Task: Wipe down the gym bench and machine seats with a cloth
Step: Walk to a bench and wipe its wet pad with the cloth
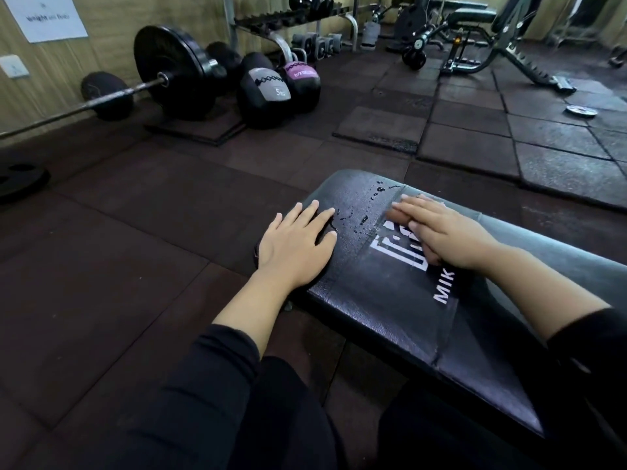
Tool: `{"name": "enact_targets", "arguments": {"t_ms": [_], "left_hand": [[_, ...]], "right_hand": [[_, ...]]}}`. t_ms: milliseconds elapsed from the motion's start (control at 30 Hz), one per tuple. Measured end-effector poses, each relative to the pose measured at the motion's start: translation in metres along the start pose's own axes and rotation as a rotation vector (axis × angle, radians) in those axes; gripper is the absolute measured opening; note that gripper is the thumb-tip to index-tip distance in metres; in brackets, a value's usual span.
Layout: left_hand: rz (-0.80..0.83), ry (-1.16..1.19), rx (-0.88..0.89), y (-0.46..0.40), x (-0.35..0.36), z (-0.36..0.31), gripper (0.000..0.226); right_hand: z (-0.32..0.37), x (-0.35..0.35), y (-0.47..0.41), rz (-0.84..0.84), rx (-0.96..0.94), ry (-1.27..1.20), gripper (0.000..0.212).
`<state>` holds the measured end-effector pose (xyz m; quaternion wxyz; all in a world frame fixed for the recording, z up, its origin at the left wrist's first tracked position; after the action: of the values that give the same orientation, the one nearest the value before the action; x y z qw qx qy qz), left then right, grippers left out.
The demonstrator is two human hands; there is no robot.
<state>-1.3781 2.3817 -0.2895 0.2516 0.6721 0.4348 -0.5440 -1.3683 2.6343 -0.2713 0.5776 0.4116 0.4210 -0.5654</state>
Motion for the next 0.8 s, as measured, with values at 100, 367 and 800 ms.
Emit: {"name": "enact_targets", "arguments": {"t_ms": [100,367,800], "left_hand": [[0.005,0.019,-0.039,-0.011,-0.002,0.005,0.051],[-0.049,0.021,-0.062,-0.020,0.001,0.009,0.051],[-0.104,0.038,-0.054,-0.023,0.002,0.013,0.050]], "right_hand": [[0.010,0.003,-0.032,-0.009,0.053,0.039,0.045],[0.020,0.007,-0.043,-0.017,-0.011,0.078,0.044],[0.041,0.009,-0.144,0.117,0.106,-0.243,0.034]]}}
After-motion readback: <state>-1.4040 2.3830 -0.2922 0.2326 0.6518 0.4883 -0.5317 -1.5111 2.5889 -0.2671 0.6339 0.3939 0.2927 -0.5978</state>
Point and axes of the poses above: each hand's wrist, its own y-axis away from the middle knuckle, its own x-axis out of the palm, z = x × y, the point moved 2 cm from there along -y, towards the middle knuckle, and after that the axes turned 13 degrees about x, right-handed, at the moved point
